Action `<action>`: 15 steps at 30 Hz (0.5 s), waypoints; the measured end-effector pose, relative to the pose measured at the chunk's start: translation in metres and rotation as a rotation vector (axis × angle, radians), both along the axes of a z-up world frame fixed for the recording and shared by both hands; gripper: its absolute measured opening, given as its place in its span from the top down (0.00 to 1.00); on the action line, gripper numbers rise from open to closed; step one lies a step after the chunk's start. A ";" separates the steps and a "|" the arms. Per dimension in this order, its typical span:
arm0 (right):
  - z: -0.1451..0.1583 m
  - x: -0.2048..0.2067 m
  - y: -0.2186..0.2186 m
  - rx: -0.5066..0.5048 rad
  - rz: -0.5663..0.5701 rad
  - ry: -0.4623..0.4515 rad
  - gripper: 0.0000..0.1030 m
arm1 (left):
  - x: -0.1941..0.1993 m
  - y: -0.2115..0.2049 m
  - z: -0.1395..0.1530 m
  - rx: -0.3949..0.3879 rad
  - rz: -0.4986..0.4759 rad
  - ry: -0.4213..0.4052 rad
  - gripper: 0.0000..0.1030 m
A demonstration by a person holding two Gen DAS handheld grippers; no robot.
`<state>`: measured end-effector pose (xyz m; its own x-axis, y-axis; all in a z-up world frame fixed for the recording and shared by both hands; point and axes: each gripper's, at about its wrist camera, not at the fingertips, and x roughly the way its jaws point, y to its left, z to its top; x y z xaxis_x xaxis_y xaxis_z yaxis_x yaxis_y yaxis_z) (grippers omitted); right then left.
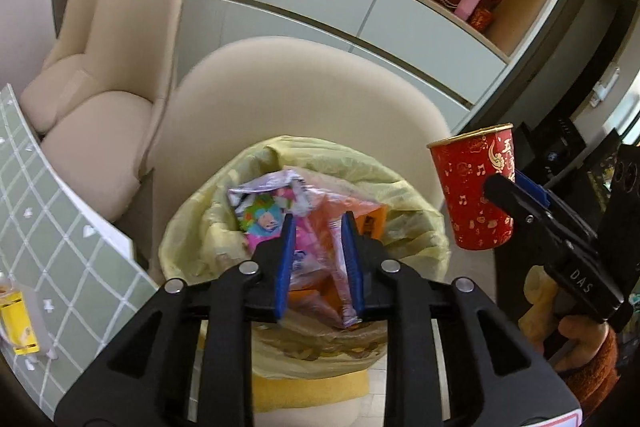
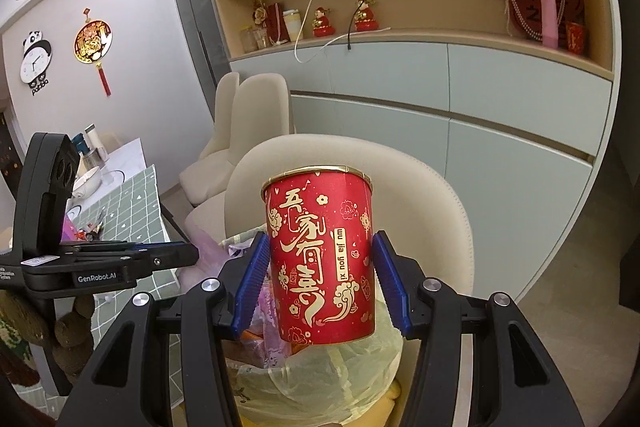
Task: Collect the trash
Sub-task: 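Carry the wrapper and cup over the bin and open both tools to drop them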
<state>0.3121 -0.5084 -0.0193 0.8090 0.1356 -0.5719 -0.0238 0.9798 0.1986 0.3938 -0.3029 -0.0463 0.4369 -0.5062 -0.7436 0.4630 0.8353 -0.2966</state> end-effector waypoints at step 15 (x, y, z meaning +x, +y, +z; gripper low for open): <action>-0.031 0.038 0.053 0.007 0.151 0.083 0.51 | -0.039 0.062 0.010 0.094 0.105 -0.066 0.65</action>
<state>0.3505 -0.4554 -0.0505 0.7290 0.2566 -0.6346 -0.1541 0.9648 0.2130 0.3551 -0.2406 -0.0366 0.5332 -0.3850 -0.7533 0.3878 0.9026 -0.1868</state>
